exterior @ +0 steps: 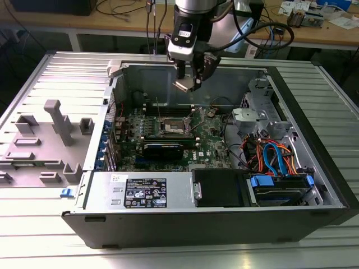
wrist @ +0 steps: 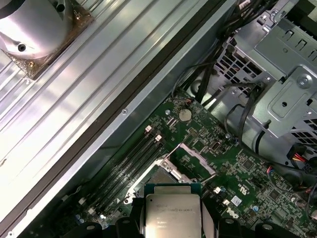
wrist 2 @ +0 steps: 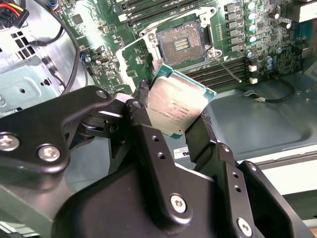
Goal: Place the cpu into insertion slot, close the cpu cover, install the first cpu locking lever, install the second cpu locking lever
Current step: 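Place the cpu into insertion slot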
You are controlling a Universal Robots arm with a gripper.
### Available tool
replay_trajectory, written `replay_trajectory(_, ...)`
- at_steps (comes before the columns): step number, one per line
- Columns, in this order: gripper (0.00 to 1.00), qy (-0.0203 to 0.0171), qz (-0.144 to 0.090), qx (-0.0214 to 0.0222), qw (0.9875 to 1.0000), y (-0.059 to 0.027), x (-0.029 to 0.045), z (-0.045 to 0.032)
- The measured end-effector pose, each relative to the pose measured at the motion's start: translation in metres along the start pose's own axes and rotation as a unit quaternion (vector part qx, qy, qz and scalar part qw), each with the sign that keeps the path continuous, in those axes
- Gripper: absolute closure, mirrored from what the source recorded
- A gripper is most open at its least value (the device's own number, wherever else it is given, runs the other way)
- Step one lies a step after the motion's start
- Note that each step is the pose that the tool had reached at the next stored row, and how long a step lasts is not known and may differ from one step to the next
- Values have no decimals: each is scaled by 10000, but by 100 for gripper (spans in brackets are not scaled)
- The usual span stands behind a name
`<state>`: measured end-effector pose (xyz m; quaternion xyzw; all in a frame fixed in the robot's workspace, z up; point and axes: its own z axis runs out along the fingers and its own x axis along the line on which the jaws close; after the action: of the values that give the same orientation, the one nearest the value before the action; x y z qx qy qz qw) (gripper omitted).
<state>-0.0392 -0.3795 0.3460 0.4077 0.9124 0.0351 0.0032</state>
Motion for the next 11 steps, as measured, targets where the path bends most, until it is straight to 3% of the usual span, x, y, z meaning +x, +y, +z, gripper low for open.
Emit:
replay_trajectory(4, 46, -15, 239, -5, 9997, -1, 0, 8)
replay_trajectory(11, 46, -16, 255, -5, 9997, -1, 0, 8)
